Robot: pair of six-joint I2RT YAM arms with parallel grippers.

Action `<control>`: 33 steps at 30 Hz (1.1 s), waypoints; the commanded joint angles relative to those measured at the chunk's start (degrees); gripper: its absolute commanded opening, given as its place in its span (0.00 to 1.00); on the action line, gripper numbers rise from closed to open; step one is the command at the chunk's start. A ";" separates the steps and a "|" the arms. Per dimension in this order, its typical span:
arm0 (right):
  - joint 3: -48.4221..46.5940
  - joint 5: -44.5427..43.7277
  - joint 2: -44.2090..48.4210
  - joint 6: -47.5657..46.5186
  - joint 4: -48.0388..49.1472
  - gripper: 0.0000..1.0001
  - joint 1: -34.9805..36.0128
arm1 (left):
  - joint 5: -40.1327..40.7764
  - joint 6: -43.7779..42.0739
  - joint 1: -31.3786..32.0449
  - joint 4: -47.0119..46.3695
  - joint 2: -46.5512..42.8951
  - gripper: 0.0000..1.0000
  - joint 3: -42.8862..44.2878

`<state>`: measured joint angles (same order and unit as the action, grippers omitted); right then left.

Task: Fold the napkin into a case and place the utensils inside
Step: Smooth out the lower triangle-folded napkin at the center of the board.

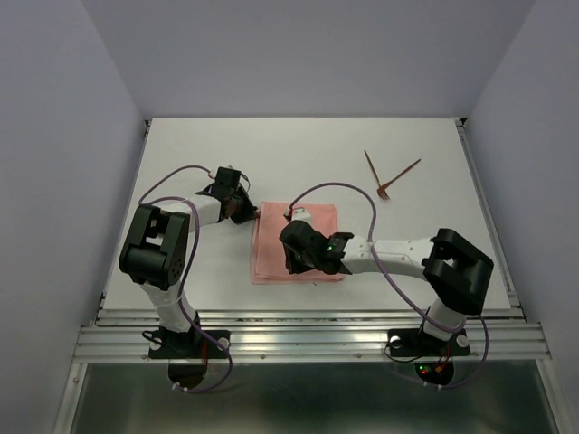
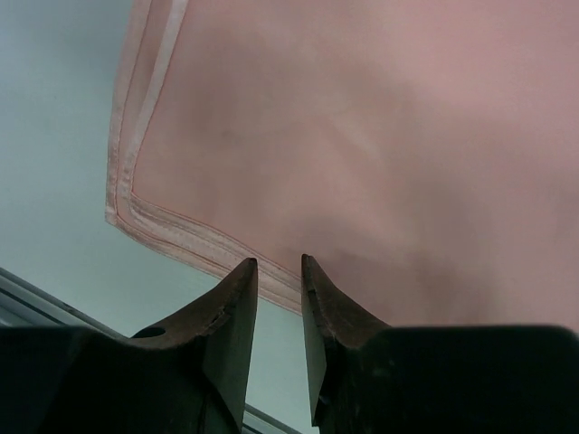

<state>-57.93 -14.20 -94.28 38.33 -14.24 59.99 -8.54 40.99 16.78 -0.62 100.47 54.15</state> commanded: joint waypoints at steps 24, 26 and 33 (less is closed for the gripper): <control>-13.35 6.90 -19.10 -5.98 8.17 0.27 6.72 | 0.80 -1.00 -0.25 -0.70 0.26 0.00 0.25; -12.30 6.90 -18.49 -5.98 8.18 0.25 7.25 | 0.71 -1.00 -0.25 -0.70 0.35 0.00 0.34; -10.10 6.64 -17.26 -5.28 8.00 0.20 8.39 | 0.80 -0.91 -0.25 -0.78 0.87 0.00 0.52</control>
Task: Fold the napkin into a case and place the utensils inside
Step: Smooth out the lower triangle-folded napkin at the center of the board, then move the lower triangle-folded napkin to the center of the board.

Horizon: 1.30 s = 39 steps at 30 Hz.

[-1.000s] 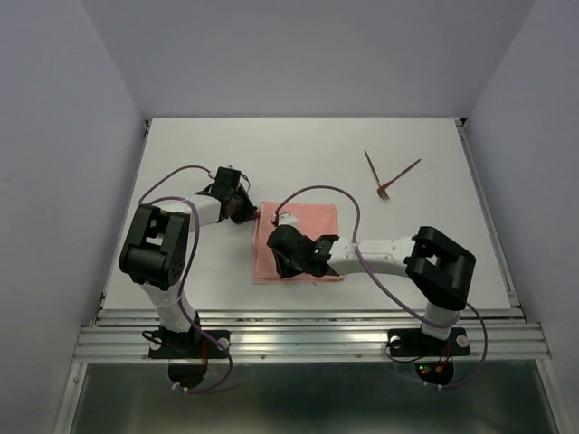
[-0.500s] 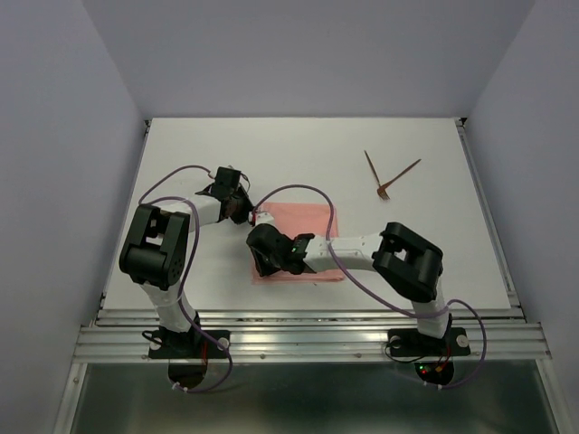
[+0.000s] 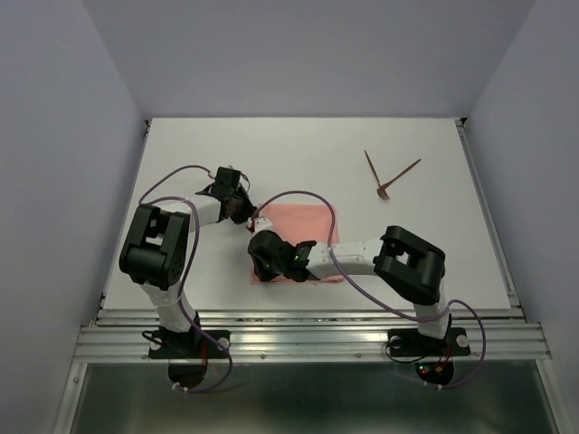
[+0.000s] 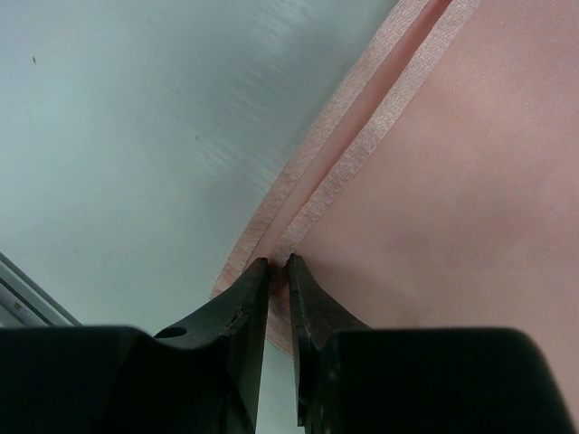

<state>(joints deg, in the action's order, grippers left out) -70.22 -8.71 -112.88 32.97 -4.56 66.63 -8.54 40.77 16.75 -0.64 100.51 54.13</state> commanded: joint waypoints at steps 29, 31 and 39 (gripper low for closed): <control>16.32 -11.09 25.86 6.57 -3.35 0.47 -11.40 | 0.98 -0.70 -0.23 -0.85 1.09 0.00 0.36; 20.88 -9.32 28.05 8.24 -3.53 0.46 -14.41 | 1.06 -0.70 -0.23 -0.85 1.18 0.00 0.36; 31.80 -7.72 31.49 13.42 -3.97 0.42 -14.95 | 1.15 -0.43 -0.23 -0.76 1.53 0.00 0.72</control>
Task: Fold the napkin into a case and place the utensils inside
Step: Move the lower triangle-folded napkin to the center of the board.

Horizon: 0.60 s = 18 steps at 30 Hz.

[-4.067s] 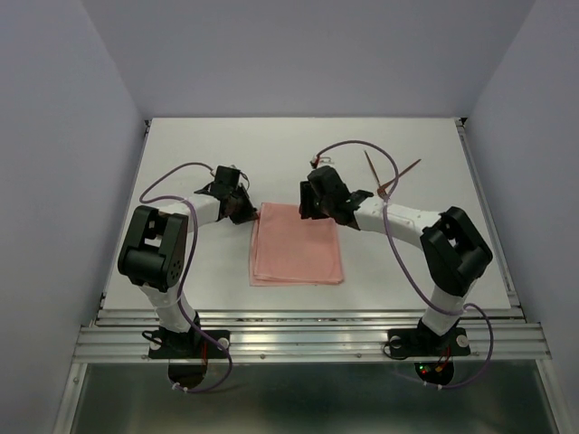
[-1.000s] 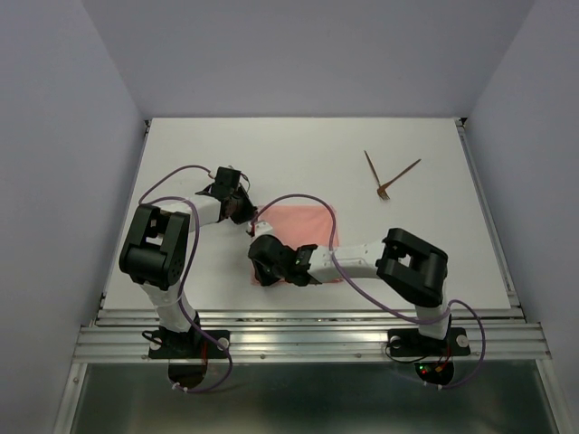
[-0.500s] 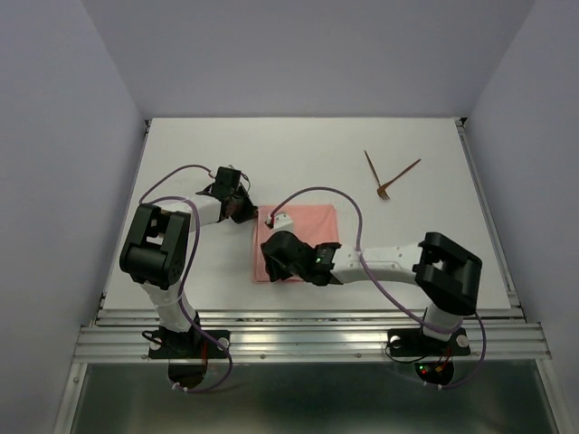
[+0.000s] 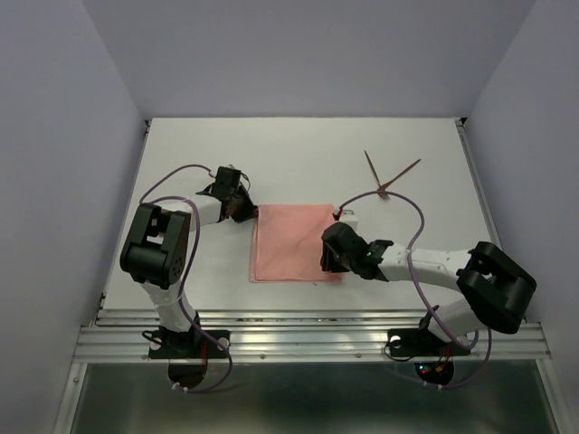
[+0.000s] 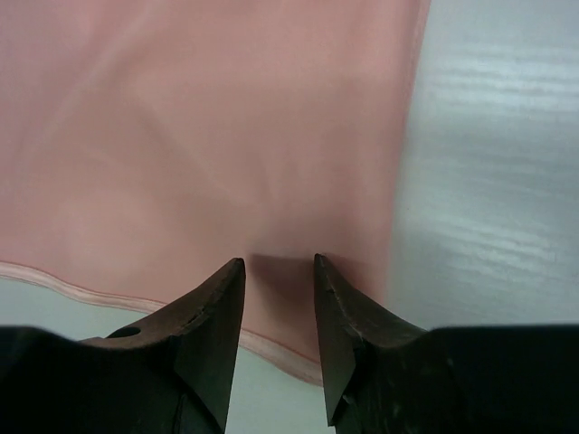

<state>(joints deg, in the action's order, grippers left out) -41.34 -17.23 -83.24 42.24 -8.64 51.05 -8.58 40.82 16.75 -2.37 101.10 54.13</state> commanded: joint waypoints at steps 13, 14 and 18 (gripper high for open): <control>3.20 -6.05 -2.36 0.40 0.91 0.39 -4.19 | 1.37 0.05 -0.23 1.14 3.75 0.00 4.84; 3.20 -7.45 -2.45 -0.39 1.26 0.40 -4.98 | 1.46 -0.04 -0.23 1.23 4.02 0.00 5.80; 3.02 -7.46 -2.36 -5.31 4.95 0.40 -7.37 | 1.46 -0.21 -0.23 1.58 5.25 0.00 7.57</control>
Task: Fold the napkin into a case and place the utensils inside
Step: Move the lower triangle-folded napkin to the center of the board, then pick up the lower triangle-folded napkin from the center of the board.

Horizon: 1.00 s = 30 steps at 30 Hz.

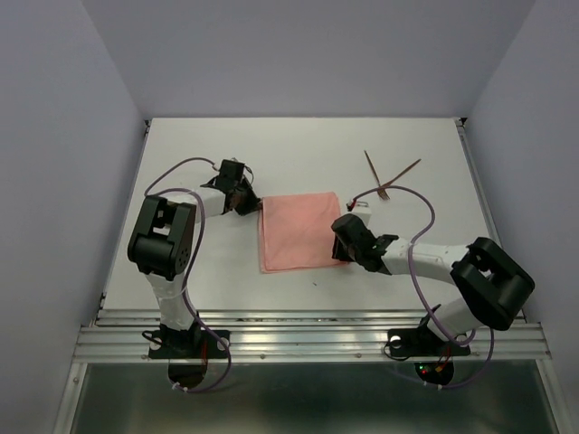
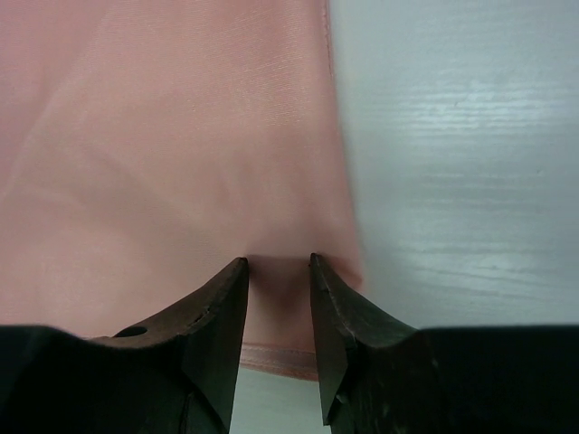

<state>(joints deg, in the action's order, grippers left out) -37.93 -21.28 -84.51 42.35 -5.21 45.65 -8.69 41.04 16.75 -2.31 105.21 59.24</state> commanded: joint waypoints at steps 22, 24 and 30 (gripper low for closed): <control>1.19 4.49 4.27 -1.75 -1.47 0.05 -2.67 | 0.87 -2.98 0.03 3.70 3.07 0.09 6.32; 2.24 2.92 3.04 -0.69 -1.38 0.05 -2.67 | 0.78 -3.24 0.12 3.97 2.81 0.09 6.59; 1.64 1.68 3.82 0.02 -2.25 0.06 -2.67 | 1.39 -3.94 0.12 5.12 1.05 0.20 7.20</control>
<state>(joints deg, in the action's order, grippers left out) -35.53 -18.24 -81.52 41.54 -7.05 43.13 -8.45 38.76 16.78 0.36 108.27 64.27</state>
